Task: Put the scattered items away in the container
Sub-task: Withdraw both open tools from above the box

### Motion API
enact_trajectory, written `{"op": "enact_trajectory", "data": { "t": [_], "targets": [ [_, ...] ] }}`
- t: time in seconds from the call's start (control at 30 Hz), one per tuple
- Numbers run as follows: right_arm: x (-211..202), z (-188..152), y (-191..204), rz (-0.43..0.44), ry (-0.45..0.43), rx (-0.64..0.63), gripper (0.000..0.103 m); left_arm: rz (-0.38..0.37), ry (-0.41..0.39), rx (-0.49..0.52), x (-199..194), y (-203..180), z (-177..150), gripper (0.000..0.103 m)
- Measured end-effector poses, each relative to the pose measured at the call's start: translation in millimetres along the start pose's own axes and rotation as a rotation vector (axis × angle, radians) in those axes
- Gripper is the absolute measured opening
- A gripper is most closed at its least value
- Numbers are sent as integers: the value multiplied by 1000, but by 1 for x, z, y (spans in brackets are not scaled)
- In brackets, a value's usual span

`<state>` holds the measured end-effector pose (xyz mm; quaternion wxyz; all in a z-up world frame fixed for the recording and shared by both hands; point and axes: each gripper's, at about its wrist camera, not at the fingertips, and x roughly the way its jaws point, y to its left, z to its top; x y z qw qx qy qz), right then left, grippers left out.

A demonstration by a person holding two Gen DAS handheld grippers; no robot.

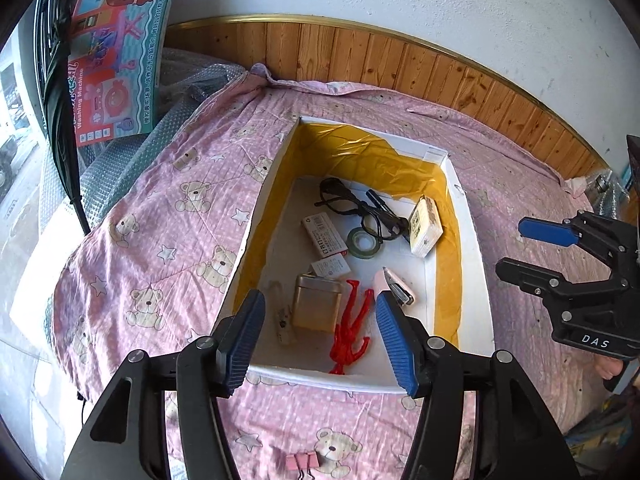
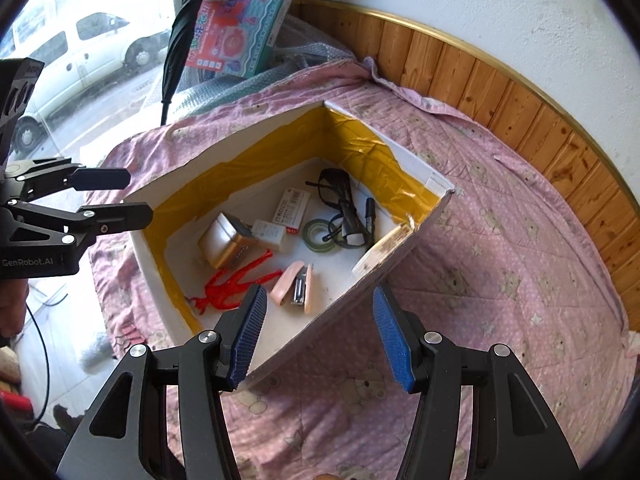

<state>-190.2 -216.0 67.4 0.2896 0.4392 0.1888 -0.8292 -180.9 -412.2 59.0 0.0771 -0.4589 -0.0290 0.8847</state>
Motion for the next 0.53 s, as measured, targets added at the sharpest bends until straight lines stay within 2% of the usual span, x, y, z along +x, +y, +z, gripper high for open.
{"op": "enact_trajectory", "data": {
  "t": [0.27, 0.33, 0.53],
  "targets": [
    [-3, -16, 0, 58, 108, 13, 59, -35, 23, 83, -29, -38, -13, 65],
    [-6, -16, -1, 61, 110, 20, 59, -58, 26, 84, -36, -43, -14, 66],
    [-18, -11, 8, 43, 83, -6, 59, -60, 2, 93, -50, -49, -13, 66]
  ]
}}
